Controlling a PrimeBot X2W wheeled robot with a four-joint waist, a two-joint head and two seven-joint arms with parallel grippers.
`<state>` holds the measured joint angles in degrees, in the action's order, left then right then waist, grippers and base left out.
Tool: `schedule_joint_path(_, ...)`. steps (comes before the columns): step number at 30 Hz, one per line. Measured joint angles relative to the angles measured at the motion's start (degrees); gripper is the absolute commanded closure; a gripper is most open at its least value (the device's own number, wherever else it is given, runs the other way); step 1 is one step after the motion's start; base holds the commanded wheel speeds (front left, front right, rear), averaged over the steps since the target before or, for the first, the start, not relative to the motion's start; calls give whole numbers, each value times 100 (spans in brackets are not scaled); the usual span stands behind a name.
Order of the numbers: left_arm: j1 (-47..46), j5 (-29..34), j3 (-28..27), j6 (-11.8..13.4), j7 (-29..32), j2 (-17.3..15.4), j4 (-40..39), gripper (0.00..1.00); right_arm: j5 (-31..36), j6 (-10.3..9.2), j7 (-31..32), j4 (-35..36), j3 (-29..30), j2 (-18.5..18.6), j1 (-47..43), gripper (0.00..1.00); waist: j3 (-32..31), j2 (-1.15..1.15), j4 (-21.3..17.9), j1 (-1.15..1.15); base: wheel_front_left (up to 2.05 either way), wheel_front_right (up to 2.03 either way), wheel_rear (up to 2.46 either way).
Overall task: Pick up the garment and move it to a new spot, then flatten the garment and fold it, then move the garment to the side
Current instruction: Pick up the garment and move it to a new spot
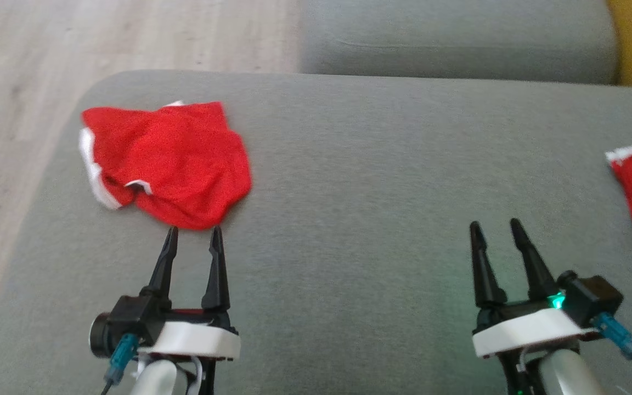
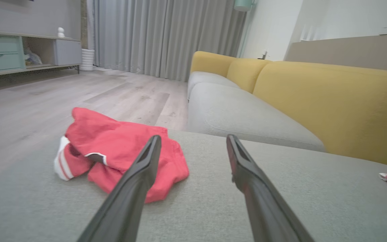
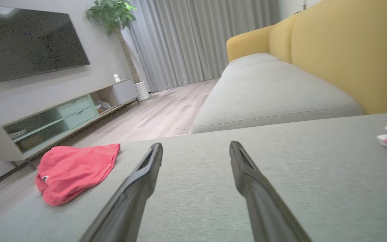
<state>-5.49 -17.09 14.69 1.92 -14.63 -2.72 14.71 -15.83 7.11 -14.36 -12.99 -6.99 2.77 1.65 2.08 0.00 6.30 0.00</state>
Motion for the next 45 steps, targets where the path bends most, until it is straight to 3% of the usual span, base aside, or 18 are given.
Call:
schedule_joint_path(12, 254, 111, -175, -48, 0, -5, 90, 0, -196, 0, 0, -92, -646, -2, -167, 0, -229, 0, 1228, 0, 0, 0, 0)
schedule_joint_path(21, 300, 152, -201, -88, 0, -7, 114, 0, -327, 0, 0, -153, -901, -3, -233, 0, -372, 0, 1818, -1, 0, 0, 0)
schedule_joint_path(25, 369, 177, -220, -102, 0, -9, 125, 0, -326, 0, 0, -175, -940, -3, -229, 0, -305, 0, 1801, -1, 0, 0, 0)
schedule_joint_path(30, 127, 312, -179, -315, 20, -45, 288, 0, -296, 0, 0, -193, -929, -3, -201, 0, -97, 0, 1646, 0, 0, 0, 0)
schedule_joint_path(38, -2082, 305, 171, -826, 1410, -436, 1145, 0, -29, 0, 0, 129, -1098, -1, 442, 0, 457, 0, 1257, 0, 0, 0, 0)
schedule_joint_path(42, -3337, -30, 456, -906, 2288, -539, 1700, 0, 116, 0, 26, 271, -1235, 1, 822, 0, 829, 0, 992, 1, 0, 0, 0)
schedule_joint_path(45, -4078, -293, 805, -907, 2886, -813, 2130, 0, 130, 0, 76, 335, -1368, 7, 1076, 0, 1087, 0, 737, 1, 0, 0, 0)
